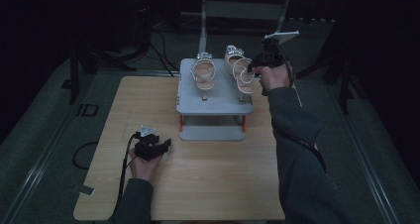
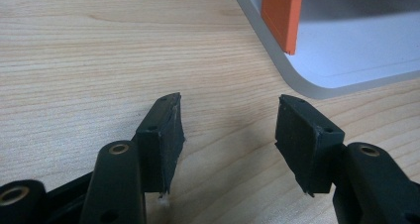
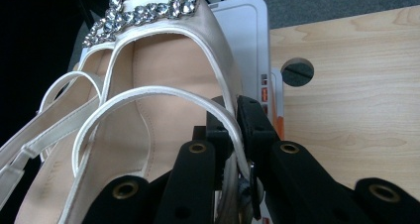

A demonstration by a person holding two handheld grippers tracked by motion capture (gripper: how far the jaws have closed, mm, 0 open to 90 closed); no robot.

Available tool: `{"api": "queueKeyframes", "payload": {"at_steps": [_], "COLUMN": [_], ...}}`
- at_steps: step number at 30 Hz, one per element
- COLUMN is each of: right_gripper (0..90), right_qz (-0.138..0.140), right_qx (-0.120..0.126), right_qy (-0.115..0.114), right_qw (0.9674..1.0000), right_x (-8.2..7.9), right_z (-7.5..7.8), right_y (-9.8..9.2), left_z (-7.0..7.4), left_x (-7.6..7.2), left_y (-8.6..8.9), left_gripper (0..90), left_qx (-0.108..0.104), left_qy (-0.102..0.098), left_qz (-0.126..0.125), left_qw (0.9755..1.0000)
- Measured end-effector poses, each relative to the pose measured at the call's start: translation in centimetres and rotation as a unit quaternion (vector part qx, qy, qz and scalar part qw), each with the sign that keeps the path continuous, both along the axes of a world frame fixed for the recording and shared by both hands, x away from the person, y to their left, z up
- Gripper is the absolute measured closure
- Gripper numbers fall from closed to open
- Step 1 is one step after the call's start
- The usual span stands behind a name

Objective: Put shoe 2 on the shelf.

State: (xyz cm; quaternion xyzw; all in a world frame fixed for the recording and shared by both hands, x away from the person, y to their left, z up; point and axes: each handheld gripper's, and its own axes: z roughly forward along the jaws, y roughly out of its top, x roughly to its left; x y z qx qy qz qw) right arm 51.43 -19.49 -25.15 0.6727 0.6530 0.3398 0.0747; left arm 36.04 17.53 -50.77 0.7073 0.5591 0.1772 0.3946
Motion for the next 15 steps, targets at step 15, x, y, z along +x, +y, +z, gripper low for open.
{"api": "queueKeyframes", "payload": {"at_steps": [15], "right_gripper": [85.1], "right_qz": [0.002], "right_qx": [-0.042], "right_qy": [0.026], "right_qw": [0.9988], "right_x": [2.2], "right_z": [-0.6], "right_y": [3.0], "left_z": [0.0], "left_x": [0.1], "left_y": [0.2], "left_gripper": [44.1], "left_qx": [-0.007], "left_qy": [0.0], "left_qz": [0.0], "left_qw": [1.0]}}
